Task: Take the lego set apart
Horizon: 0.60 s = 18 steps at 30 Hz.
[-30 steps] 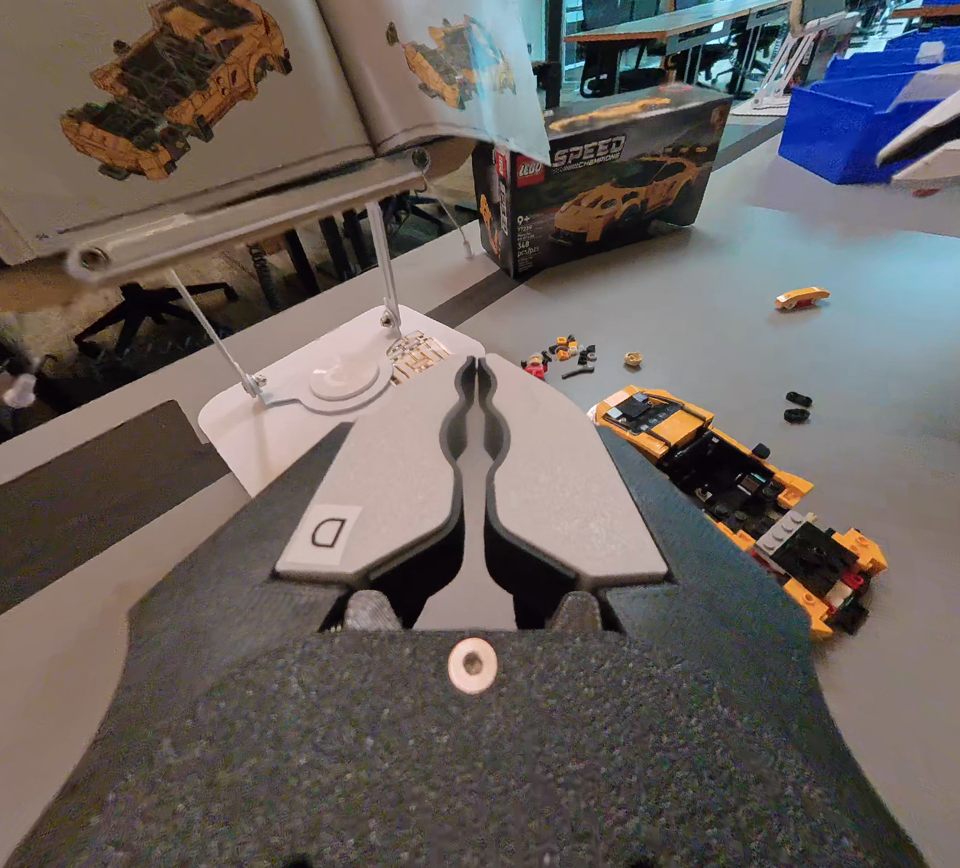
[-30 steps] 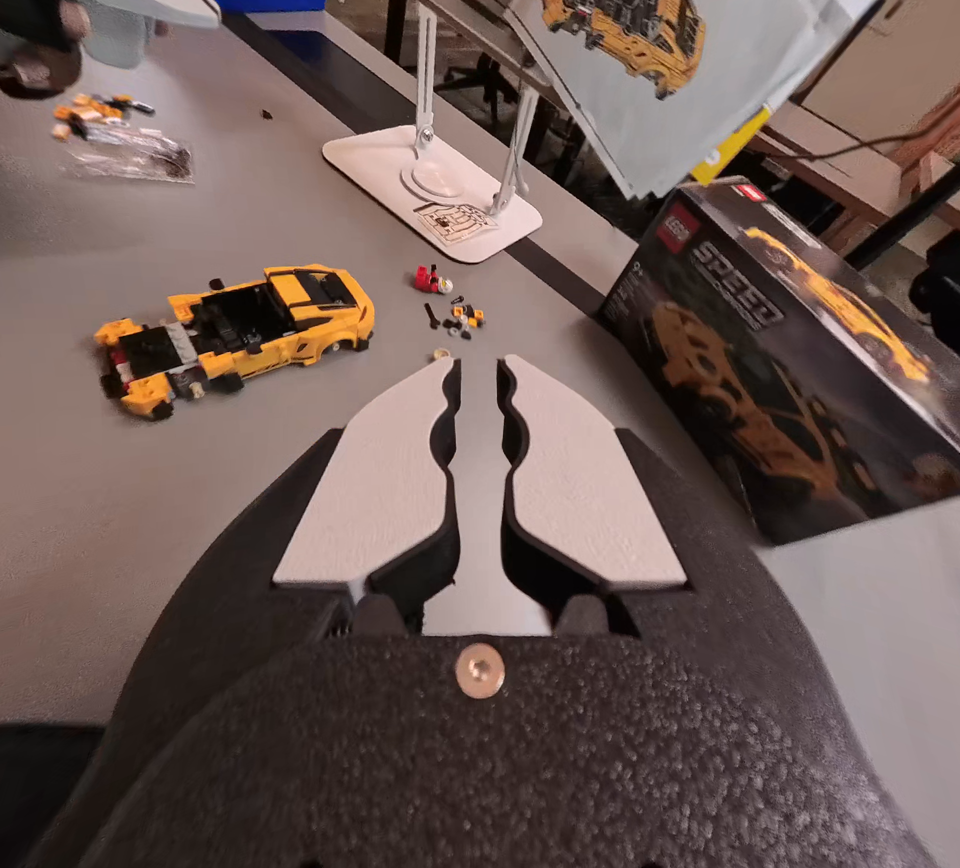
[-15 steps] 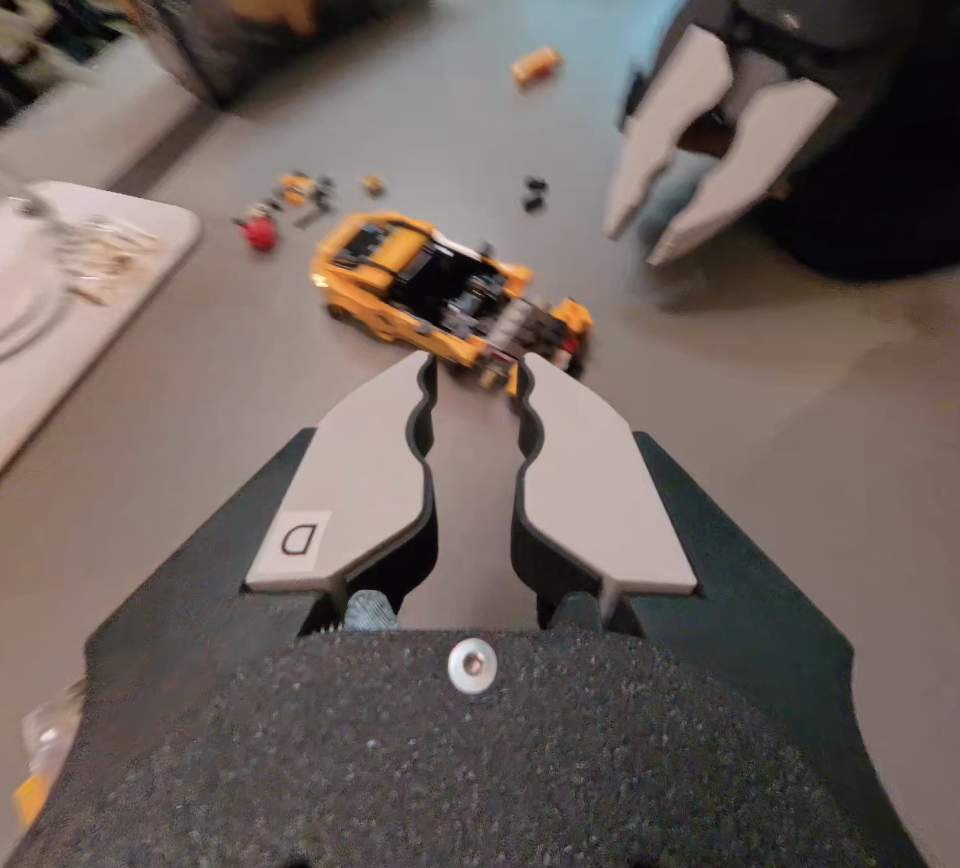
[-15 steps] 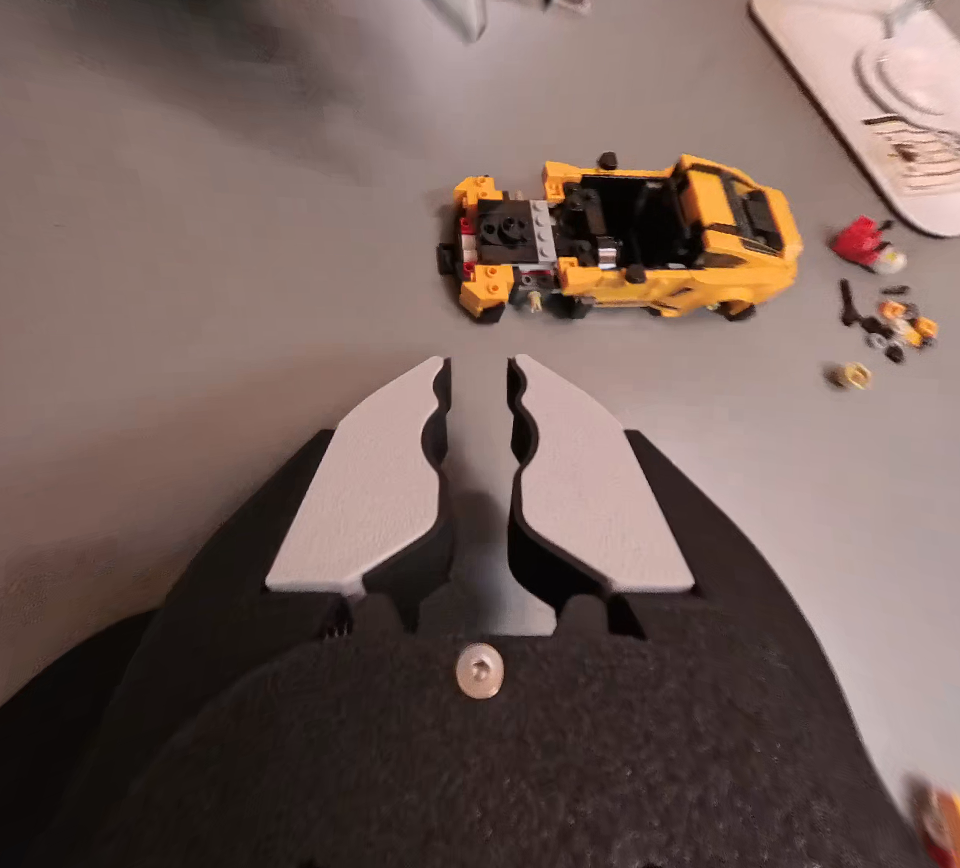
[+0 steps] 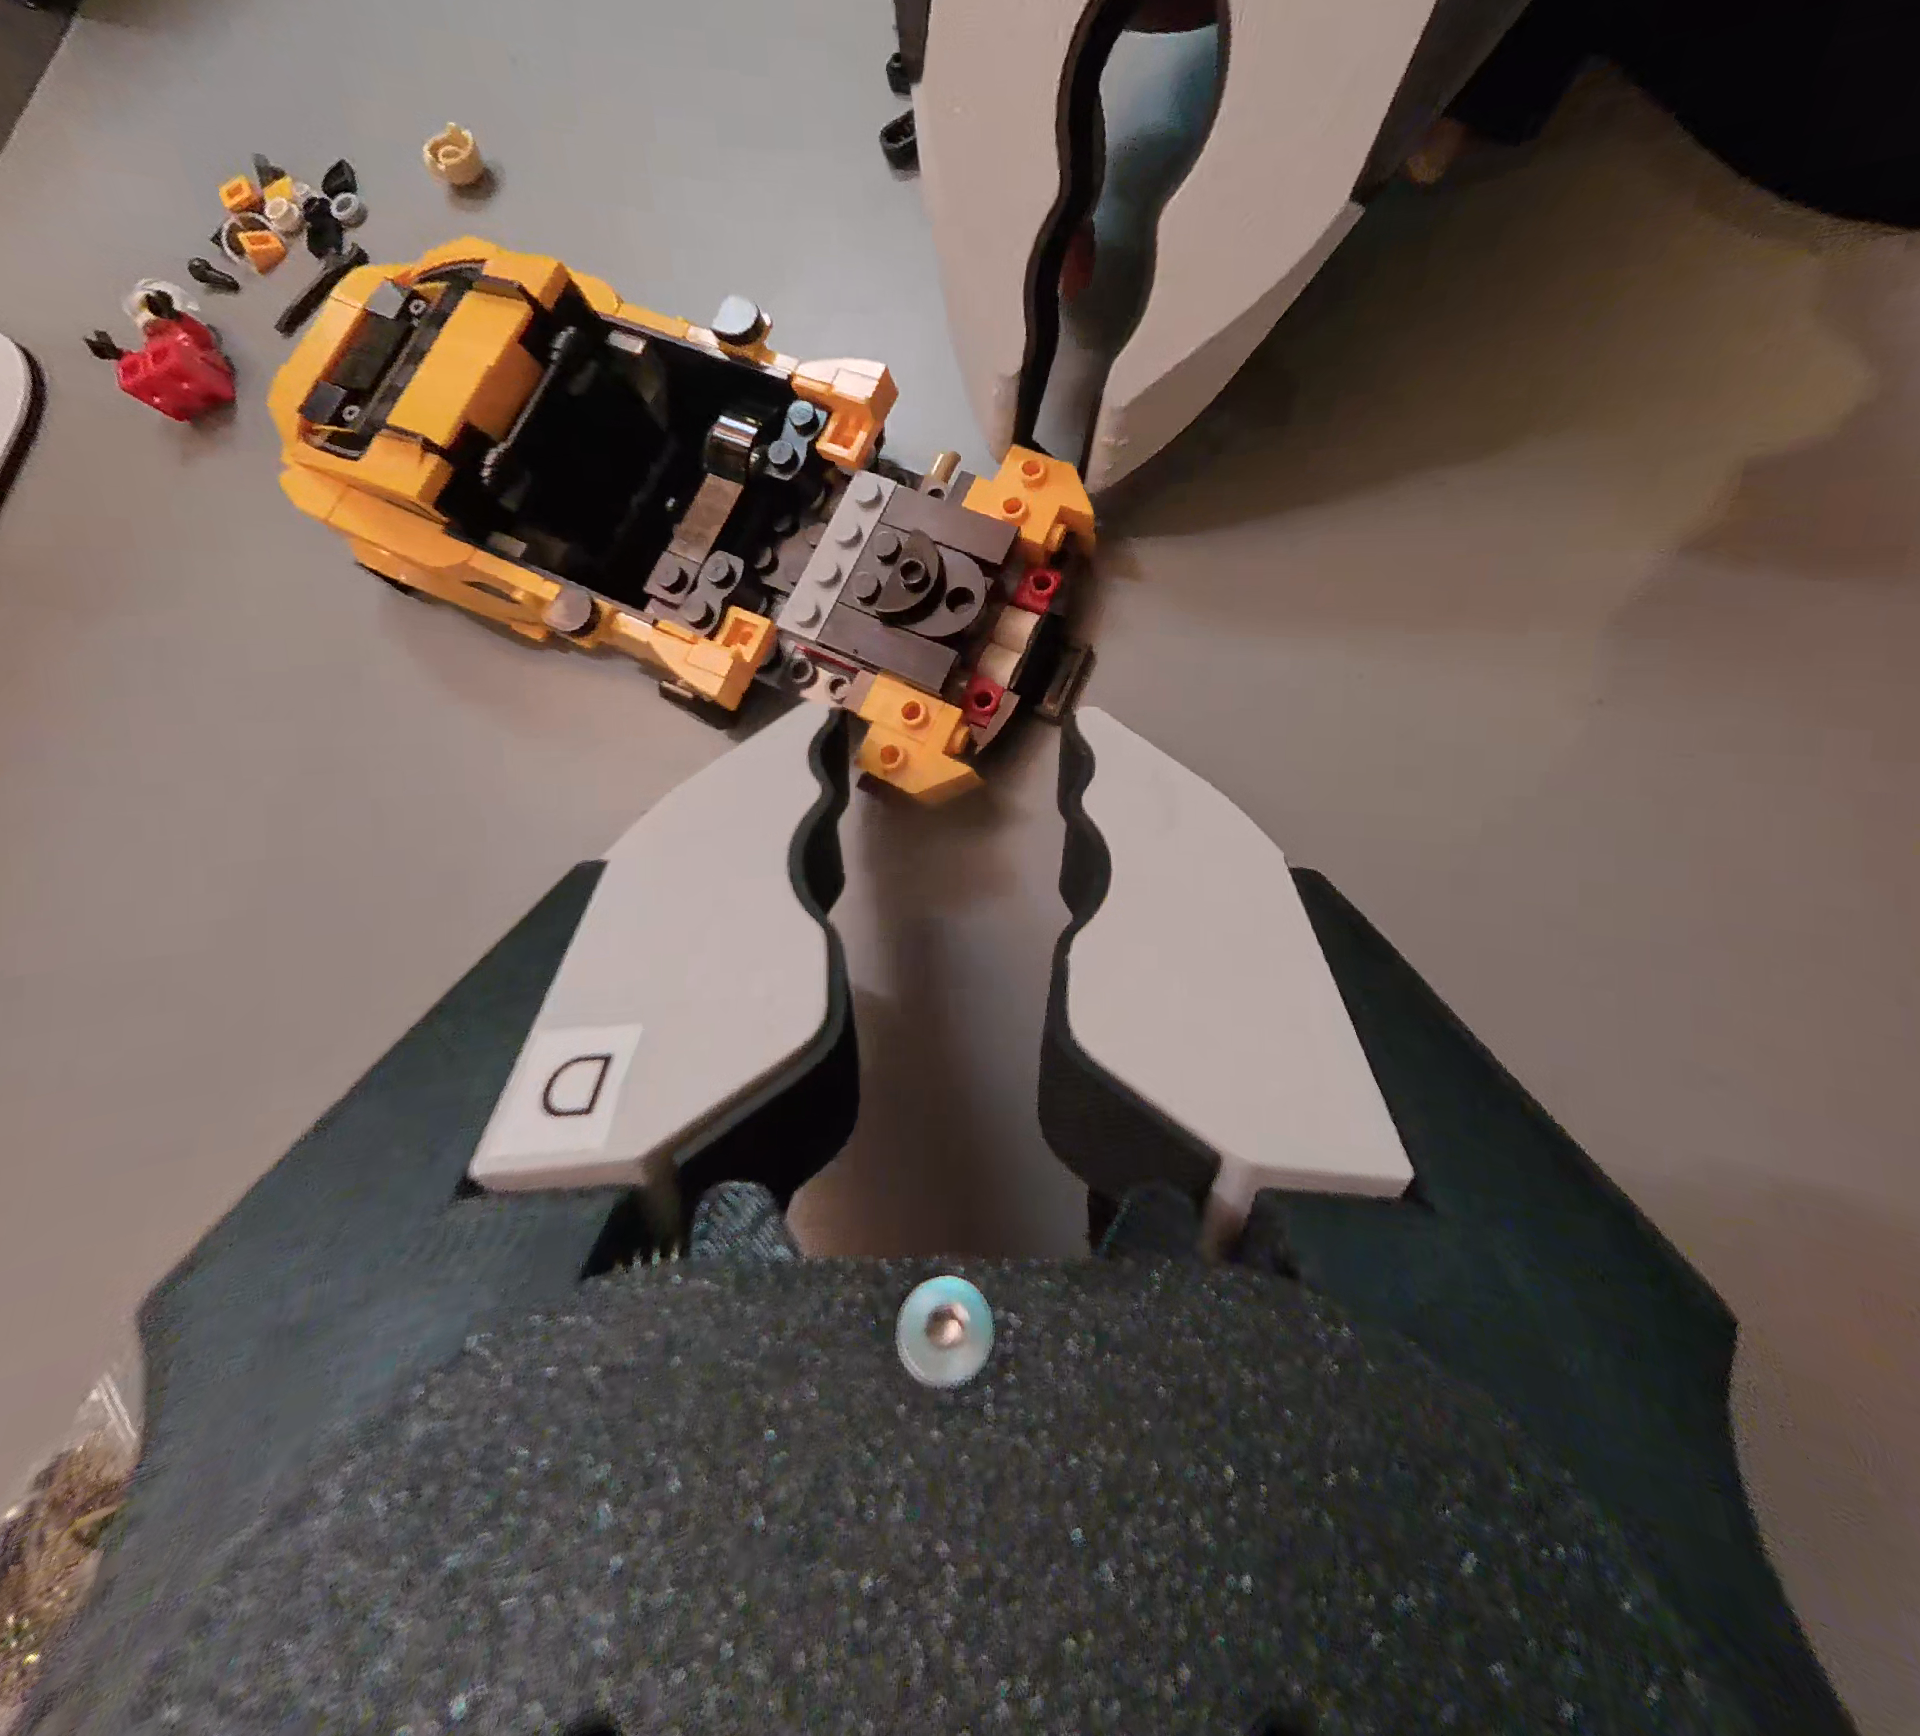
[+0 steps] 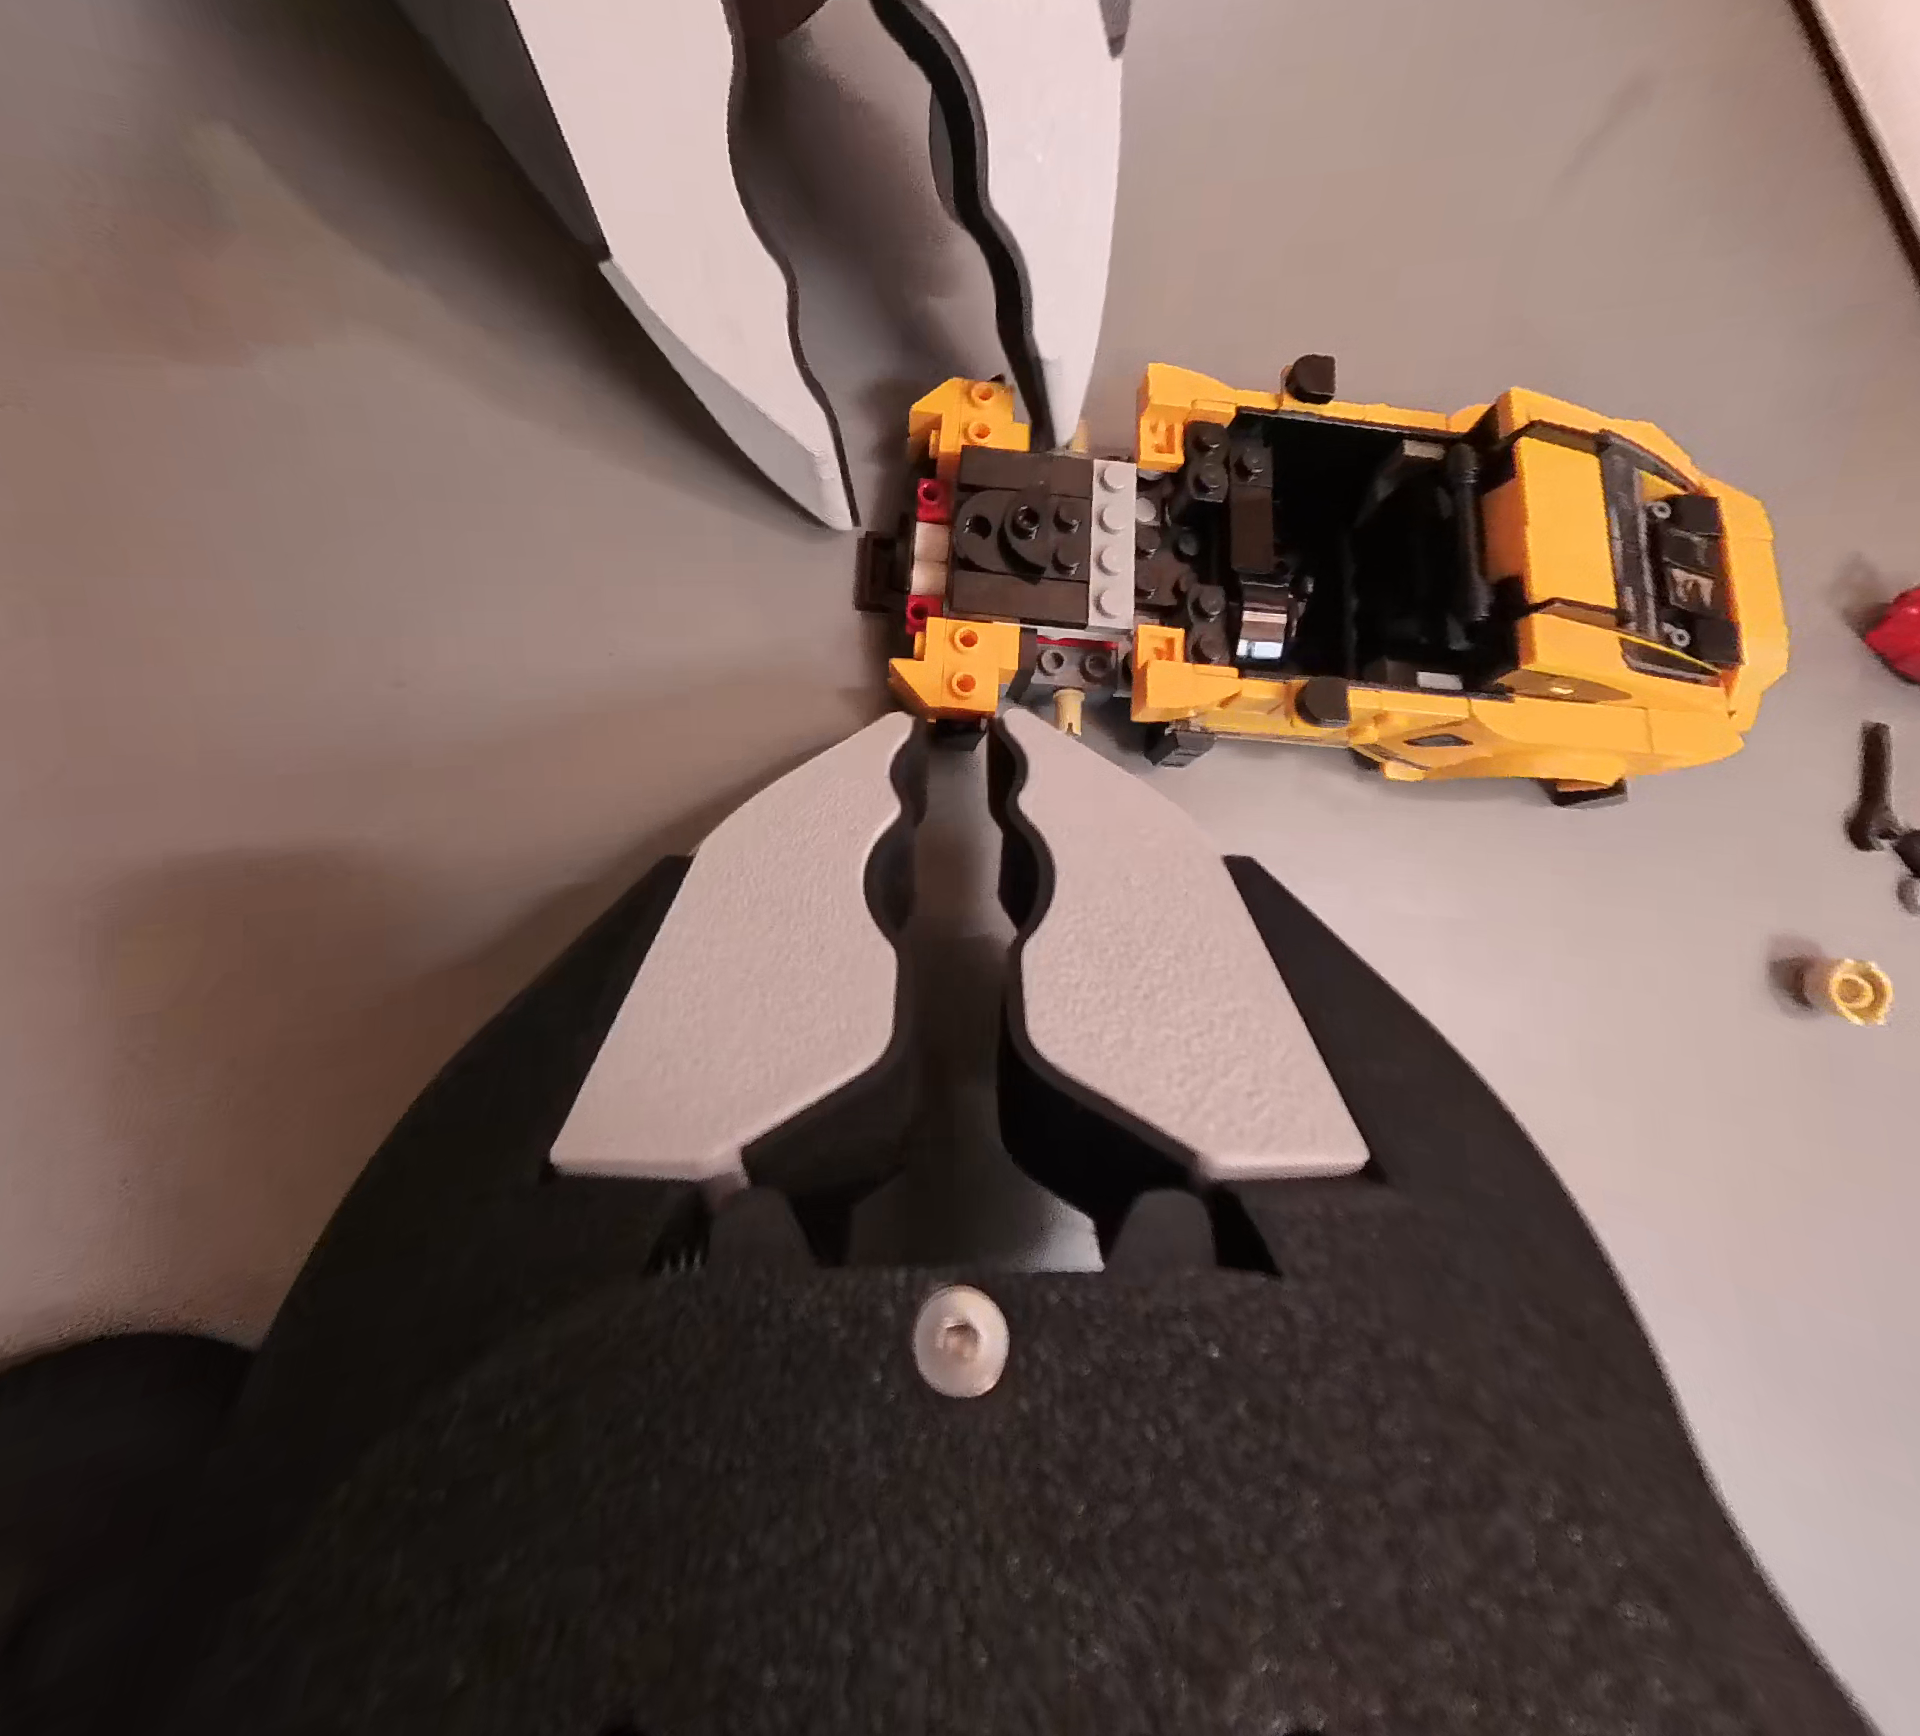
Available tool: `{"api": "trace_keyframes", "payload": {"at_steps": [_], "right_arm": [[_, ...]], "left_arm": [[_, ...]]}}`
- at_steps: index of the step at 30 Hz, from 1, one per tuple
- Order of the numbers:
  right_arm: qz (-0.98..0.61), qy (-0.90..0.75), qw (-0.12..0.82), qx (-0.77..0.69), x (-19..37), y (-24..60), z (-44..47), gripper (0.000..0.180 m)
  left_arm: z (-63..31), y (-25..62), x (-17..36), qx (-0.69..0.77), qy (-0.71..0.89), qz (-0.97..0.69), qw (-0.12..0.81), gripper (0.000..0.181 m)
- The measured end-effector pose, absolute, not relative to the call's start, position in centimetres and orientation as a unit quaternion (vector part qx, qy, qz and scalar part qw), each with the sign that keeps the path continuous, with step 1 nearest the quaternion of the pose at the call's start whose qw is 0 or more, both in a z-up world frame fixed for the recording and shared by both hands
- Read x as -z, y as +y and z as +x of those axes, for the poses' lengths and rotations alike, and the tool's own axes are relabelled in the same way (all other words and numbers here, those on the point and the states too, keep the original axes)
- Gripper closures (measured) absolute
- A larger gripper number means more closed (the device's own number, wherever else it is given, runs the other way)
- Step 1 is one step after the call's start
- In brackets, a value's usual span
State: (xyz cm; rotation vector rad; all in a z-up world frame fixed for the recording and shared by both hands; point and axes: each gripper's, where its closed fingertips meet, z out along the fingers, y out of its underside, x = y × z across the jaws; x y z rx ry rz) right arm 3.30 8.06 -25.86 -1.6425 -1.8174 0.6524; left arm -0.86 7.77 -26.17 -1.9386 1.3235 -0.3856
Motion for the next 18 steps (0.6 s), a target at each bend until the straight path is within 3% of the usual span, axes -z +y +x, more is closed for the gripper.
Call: {"api": "trace_keyframes", "payload": {"at_steps": [18], "right_arm": [[-0.651,-0.656,0.293,-0.244,25.99,8.15,3.46,0.173]], "left_arm": [[-0.97,8.28,26.21,0.156,0.484,-0.776,0.374,0.152]]}}
